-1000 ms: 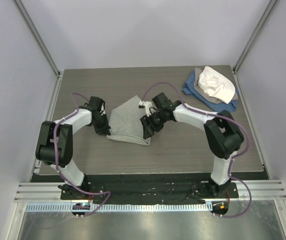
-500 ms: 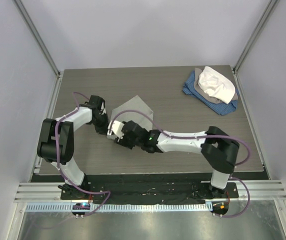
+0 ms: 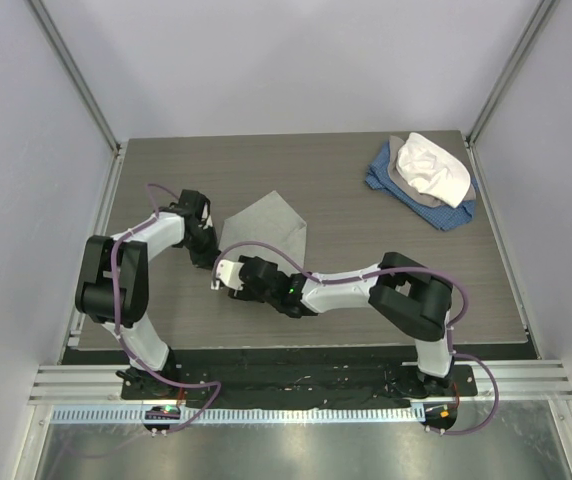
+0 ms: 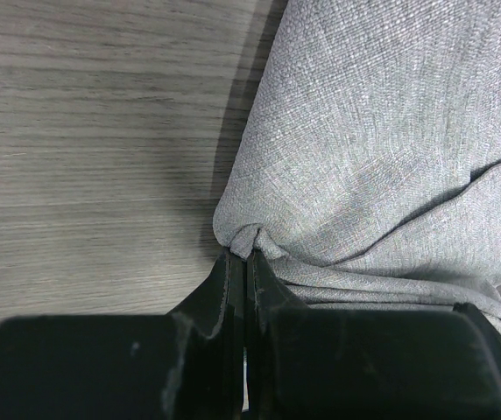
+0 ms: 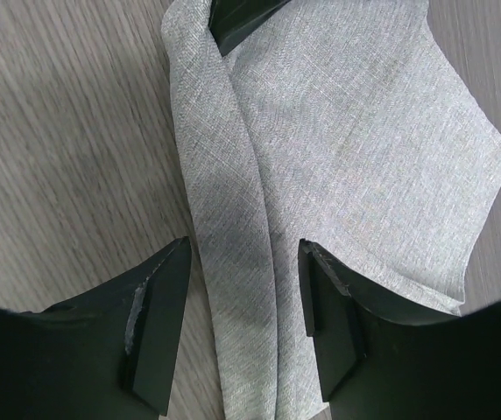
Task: Fold the napkin, place the utensils inside, and roll it up
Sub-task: Roll the napkin with the utensil
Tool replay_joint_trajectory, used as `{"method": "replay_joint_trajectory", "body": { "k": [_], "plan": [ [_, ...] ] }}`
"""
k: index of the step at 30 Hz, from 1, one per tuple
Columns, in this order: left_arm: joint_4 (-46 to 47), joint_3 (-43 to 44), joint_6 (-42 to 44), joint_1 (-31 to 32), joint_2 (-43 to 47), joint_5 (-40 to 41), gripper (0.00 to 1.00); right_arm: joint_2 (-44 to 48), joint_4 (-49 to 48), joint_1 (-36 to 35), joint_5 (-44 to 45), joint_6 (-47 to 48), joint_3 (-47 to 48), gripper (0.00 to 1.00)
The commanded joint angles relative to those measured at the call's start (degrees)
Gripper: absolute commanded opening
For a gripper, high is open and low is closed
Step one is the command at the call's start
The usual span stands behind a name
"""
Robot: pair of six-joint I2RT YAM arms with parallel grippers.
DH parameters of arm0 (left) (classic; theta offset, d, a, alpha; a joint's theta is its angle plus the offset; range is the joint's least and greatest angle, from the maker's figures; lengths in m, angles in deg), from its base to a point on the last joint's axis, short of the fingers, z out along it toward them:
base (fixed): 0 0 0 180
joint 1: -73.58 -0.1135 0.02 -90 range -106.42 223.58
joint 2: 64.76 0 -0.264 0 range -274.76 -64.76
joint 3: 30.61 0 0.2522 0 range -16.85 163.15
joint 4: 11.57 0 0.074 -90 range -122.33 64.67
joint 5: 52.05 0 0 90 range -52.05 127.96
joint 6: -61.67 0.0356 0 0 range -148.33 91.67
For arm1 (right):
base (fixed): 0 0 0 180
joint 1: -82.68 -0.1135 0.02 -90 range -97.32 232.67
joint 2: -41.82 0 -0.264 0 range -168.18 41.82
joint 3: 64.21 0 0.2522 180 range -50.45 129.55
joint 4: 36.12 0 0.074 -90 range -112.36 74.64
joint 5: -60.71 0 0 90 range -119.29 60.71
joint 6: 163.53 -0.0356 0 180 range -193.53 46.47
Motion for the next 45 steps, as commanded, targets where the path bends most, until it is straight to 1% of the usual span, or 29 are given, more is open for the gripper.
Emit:
{"method": "replay_joint_trajectory", "body": {
  "k": [1, 4, 9, 11, 19, 21, 24, 25, 27, 28, 29, 30, 31, 32, 33, 34, 35, 37, 38, 39, 40, 41, 43, 45],
  "plan": [
    [-1.40, 0.98, 1.49, 0.09, -1.33, -0.82, 0.00, -1.36, -4.85, -0.27, 0.55, 1.91, -0.71, 0.59],
    [-1.67, 1.25, 1.75, 0.09, -1.33, -0.99, 0.00, -2.50, -5.03, -0.27, 0.11, 2.17, -0.62, 0.58],
    [-1.58, 1.25, 2.19, 0.09, -1.41, -1.35, 0.00, -4.87, -5.56, 0.17, 2.48, 2.35, -0.10, 0.60],
    [-1.67, 1.33, 2.37, 0.09, -1.68, -1.79, 0.00, -5.66, -4.24, 0.61, 2.66, 1.83, 1.13, 0.61],
    [-1.93, 1.86, 2.90, 0.09, -2.47, -2.93, 0.00, -8.04, -0.12, 2.45, -0.41, 1.65, 3.15, 0.62],
    [-2.02, 1.95, 2.98, 0.09, -2.47, -2.93, 0.00, -8.04, 1.47, 2.80, -2.52, 1.38, 3.51, 0.62],
    [-2.02, 2.12, 3.16, 0.09, -2.47, -3.19, 0.00, -7.86, 6.03, 4.03, -8.14, 0.07, 4.74, 0.57],
    [-1.85, 2.13, 3.07, 0.09, -2.47, -3.19, 0.00, -7.78, 8.83, 4.30, -9.63, -0.81, 5.61, 0.51],
    [-1.76, 2.39, 2.99, 0.09, -2.47, -3.20, 0.00, -7.78, 12.17, 5.17, -13.92, -1.95, 6.67, 0.43],
    [-1.67, 2.65, 2.90, 0.09, -2.38, -3.02, 0.00, -7.86, 14.98, 5.53, -15.43, -2.48, 7.63, 0.37],
    [-1.41, 2.91, 2.72, 0.18, -2.29, -2.67, 0.00, -7.86, 16.32, 6.31, -17.36, -3.79, 8.07, 0.35],
    [-1.23, 3.18, 2.55, 0.09, -2.29, -2.23, 0.01, -8.21, 17.55, 6.75, -21.21, -4.41, 8.60, 0.32],
    [-1.23, 3.88, 2.28, 0.09, -2.21, -1.97, 0.03, -8.39, 20.34, 7.11, -23.16, -5.20, 9.91, 0.28],
    [-1.14, 4.23, 2.11, 0.09, -2.12, -1.53, 0.11, -8.65, 21.68, 7.46, -25.09, -6.43, 10.62, 0.26],
    [-1.14, 4.67, 2.11, 0.09, -1.94, -1.18, 0.15, -9.35, 22.91, 8.68, -26.85, -7.22, 11.32, 0.25],
    [-1.14, 5.46, 1.76, 0.09, -1.77, -0.21, 0.20, -9.71, 25.10, 9.04, -31.05, -7.93, 12.55, 0.21],
    [-1.05, 5.81, 1.67, 0.09, -1.59, 0.49, 0.29, -10.15, 25.99, 9.83, -32.74, -9.50, 13.17, 0.20],
    [-1.05, 6.08, 1.40, 0.00, -0.54, 2.33, 0.38, -11.46, 28.53, 11.50, -37.74, -10.83, 14.75, 0.15],
    [-1.05, 5.99, 1.14, -0.09, -0.10, 2.95, 0.47, -11.90, 29.33, 12.03, -39.16, -11.70, 15.37, 0.15],
    [-0.62, 5.30, 0.97, -0.09, 1.04, 3.31, 0.51, -13.13, 30.47, 13.16, -40.66, -12.84, 16.16, 0.12],
    [-0.18, 4.77, 0.27, -0.44, 1.74, 4.35, 0.54, -13.75, 32.74, 13.70, -44.33, -13.38, 17.82, 0.11],
    [0.17, 4.07, -0.09, -0.53, 2.71, 4.80, 0.62, -14.28, 33.90, 14.22, -45.93, -13.73, 18.62, 0.11],
    [1.58, 1.69, -0.97, -1.05, 5.43, 6.64, 0.70, -15.59, 36.36, 15.46, -50.22, -14.70, 20.38, 0.09],
    [2.89, -0.76, -2.11, -1.49, 7.10, 7.61, 0.73, -16.12, 38.20, 16.25, -52.00, -15.66, 21.78, 0.09]
  ]
}}
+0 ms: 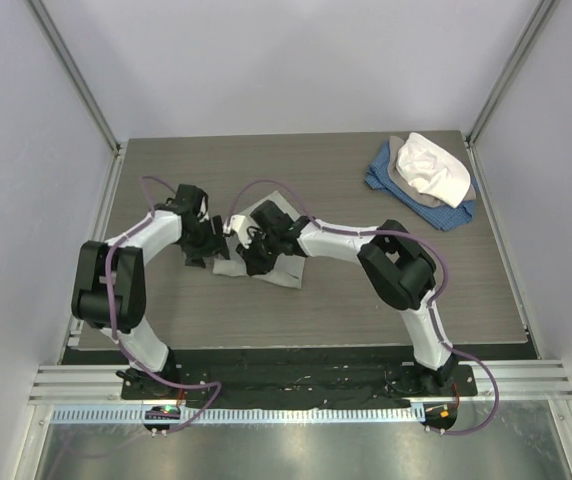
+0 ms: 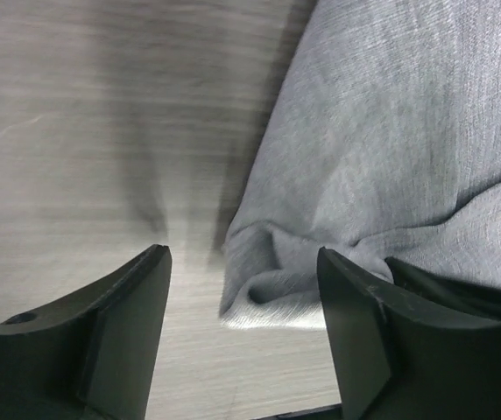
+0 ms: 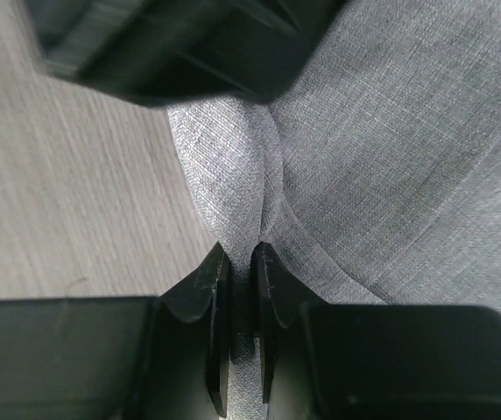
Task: Fold the napkin, place the utensils inside, and roll it up
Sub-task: Roll the napkin with the utensil
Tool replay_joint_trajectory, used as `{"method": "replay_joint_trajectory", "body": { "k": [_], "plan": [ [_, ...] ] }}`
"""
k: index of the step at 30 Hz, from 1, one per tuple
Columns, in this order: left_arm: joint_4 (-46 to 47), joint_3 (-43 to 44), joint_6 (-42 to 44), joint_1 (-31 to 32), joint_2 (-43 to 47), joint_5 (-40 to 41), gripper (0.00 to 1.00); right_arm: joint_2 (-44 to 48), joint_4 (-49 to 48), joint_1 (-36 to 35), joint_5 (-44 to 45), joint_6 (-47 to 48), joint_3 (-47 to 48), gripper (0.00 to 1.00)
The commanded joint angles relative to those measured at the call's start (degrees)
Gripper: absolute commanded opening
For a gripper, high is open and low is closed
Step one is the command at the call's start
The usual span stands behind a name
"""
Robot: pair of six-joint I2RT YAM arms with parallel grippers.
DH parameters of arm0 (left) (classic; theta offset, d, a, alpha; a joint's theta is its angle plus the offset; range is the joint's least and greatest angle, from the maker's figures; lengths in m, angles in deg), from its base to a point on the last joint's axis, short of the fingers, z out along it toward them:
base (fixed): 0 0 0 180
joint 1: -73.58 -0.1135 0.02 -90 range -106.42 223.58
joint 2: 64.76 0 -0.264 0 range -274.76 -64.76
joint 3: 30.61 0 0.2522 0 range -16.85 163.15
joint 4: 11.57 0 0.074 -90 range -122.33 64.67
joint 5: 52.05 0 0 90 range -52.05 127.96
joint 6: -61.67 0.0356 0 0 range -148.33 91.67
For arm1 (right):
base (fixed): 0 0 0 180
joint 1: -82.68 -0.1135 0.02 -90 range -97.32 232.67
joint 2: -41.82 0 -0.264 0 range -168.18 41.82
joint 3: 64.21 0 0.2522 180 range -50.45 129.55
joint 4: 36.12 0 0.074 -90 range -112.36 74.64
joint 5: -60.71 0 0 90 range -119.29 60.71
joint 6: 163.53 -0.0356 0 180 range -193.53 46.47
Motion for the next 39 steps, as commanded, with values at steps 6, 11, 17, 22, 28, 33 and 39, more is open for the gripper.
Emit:
{"method": "replay_joint_trajectory", "body": {
  "k": [6, 11, 17, 22, 28, 33, 39],
  "plan": [
    [9.00, -11.45, -7.88, -1.47, 14.09, 4.30, 0.76, -7.48, 19.96, 1.68, -19.80, -5.97, 5.43, 0.09],
    [20.24, -20.49, -12.63, -1.47, 20.85, -2.28, 0.76, -11.69, 23.04, 3.08, -23.93, -8.60, 9.04, 0.08],
    [23.95, -27.01, -14.83, -1.39, 25.35, -4.85, 0.73, -15.48, 25.51, 5.01, -27.37, -10.54, 12.65, 0.08],
    [25.97, -29.30, -16.15, -1.47, 26.76, -4.75, 0.68, -18.64, 25.77, 5.81, -30.18, -11.59, 14.50, 0.08],
    [25.01, -30.09, -16.85, -1.39, 26.14, -3.62, 0.55, -21.46, 25.77, 6.95, -31.42, -12.91, 16.25, 0.08],
    [27.11, -31.41, -18.08, -1.39, 25.10, -3.52, 0.44, -22.34, 25.77, 7.31, -31.77, -13.18, 17.48, 0.09],
    [27.03, -29.66, -16.42, -1.47, 21.05, -4.32, 0.17, -21.12, 25.60, 7.48, -29.49, -13.53, 18.28, 0.10]
  ]
}}
